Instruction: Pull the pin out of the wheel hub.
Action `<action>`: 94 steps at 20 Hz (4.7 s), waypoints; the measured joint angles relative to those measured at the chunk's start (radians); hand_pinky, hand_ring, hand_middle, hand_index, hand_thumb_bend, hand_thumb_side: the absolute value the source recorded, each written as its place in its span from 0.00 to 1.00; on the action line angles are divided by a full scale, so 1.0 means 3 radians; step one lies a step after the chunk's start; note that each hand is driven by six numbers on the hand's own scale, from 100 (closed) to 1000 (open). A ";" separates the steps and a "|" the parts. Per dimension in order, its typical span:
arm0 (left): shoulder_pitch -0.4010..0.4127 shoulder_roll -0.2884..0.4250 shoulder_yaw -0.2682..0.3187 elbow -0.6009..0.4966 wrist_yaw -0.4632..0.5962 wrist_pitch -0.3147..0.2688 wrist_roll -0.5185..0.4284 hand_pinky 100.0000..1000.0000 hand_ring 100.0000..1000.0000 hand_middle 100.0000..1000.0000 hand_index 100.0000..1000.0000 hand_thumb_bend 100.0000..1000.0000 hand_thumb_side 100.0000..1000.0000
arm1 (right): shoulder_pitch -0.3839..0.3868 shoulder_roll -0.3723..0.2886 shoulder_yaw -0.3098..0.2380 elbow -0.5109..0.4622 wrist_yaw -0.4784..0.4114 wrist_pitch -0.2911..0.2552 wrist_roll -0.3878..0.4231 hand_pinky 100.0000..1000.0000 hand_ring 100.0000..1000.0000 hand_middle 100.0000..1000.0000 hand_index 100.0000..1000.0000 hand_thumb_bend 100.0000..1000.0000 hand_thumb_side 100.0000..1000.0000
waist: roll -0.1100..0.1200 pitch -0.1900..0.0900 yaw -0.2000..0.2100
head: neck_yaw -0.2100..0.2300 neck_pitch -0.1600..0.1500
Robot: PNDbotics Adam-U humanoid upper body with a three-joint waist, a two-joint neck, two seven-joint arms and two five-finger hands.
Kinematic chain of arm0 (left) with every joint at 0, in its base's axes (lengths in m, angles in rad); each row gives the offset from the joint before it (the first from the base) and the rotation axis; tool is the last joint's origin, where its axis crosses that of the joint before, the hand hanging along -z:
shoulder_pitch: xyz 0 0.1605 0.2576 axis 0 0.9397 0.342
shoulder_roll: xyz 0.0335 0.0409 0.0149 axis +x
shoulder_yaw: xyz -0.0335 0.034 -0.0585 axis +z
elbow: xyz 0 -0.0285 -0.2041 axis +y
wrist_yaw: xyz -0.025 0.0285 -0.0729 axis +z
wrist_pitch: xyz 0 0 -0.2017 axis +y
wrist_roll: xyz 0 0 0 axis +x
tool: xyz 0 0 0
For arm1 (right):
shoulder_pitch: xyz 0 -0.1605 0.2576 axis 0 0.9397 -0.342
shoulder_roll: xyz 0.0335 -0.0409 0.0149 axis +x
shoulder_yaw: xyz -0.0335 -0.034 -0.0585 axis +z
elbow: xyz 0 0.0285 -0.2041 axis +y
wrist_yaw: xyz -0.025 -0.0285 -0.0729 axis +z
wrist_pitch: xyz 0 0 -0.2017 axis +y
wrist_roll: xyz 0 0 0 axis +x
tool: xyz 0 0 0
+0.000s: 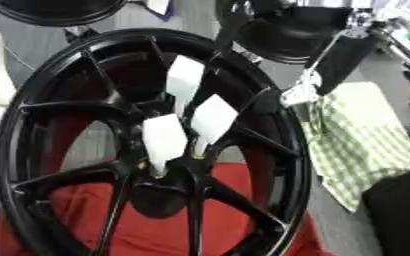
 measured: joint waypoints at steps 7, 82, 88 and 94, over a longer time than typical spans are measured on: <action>0.0108 -0.0027 0.0027 0.0000 0.0008 0.0026 0.0042 0.71 0.49 0.51 0.63 0.00 0.74 | -0.0185 0.0333 0.0040 0.0000 0.0230 0.0169 0.0208 0.81 0.80 0.66 0.80 0.39 0.06 | -0.0001 -0.0094 -0.0139 | 0.0089 0.0089; 0.0466 -0.0089 0.0205 0.0000 -0.0052 0.0110 0.0256 0.71 0.48 0.51 0.63 0.00 0.77 | 0.0063 0.1663 0.0067 0.0035 0.1943 0.0142 0.0825 0.80 0.80 0.67 0.77 0.38 0.00 | 0.0030 -0.0102 -0.0470 | 0.0411 0.0175; 0.0465 -0.0113 0.0205 0.0000 -0.0054 0.0112 0.0254 0.71 0.48 0.51 0.63 0.00 0.77 | 0.0063 0.1663 0.0067 0.0065 0.1987 0.0124 0.0807 0.80 0.79 0.66 0.77 0.37 0.00 | 0.0030 -0.0075 -0.0464 | 0.0400 0.0170; 0.0464 -0.0114 0.0205 0.0000 -0.0054 0.0114 0.0252 0.71 0.48 0.51 0.63 0.00 0.77 | 0.0063 0.1663 0.0067 0.0079 0.1999 0.0110 0.0802 0.79 0.78 0.65 0.75 0.34 0.00 | 0.0031 -0.0072 -0.0462 | 0.0375 0.0163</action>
